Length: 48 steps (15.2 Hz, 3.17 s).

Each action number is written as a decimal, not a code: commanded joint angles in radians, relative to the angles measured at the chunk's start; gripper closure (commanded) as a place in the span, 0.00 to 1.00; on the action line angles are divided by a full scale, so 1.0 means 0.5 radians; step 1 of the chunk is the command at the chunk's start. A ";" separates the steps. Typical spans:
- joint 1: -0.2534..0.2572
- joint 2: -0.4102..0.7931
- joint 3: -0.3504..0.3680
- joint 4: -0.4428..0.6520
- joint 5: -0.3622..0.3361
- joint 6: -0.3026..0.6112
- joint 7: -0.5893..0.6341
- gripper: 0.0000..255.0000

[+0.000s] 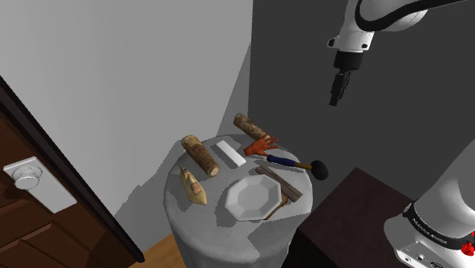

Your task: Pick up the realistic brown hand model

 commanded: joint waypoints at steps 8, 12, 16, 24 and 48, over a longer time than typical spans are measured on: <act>0.054 0.787 -0.181 0.364 0.121 0.244 -0.684 0.00; 0.040 1.148 -0.186 0.603 0.210 0.279 -0.962 0.00; 0.000 1.504 -0.149 0.883 0.282 0.276 -1.199 0.00; -0.095 2.211 -0.020 1.580 0.329 0.163 -1.543 0.00; -0.150 2.928 0.089 2.333 0.304 0.060 -1.720 1.00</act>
